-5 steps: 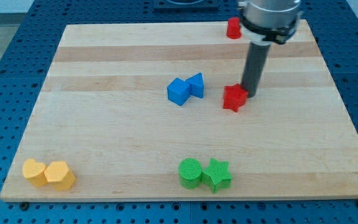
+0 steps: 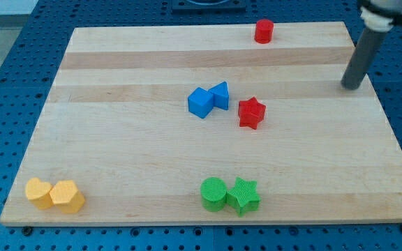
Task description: Place red circle bottom right to red star
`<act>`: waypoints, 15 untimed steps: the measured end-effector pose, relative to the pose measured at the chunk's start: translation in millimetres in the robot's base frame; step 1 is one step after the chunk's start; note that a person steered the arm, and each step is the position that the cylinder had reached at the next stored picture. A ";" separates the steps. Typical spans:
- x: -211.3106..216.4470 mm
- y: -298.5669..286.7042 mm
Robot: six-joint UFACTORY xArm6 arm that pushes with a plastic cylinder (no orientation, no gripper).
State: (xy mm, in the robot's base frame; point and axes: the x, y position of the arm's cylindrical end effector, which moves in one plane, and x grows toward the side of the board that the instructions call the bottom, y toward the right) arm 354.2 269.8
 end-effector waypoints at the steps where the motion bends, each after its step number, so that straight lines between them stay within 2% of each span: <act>1: -68.1 15.0; 2: -143.1 14.2; 3: -163.0 -0.7; 4: -157.5 -53.5; 6: -99.5 -145.2; 7: -104.6 -141.1; 8: -143.4 -131.4; 9: -162.7 -137.1; 10: -151.2 -179.0; 11: -106.8 -182.0; 12: -102.9 -172.4; 13: -117.1 -167.9; 14: -97.2 -177.5; 15: -44.5 -175.8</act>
State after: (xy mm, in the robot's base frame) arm 309.6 94.0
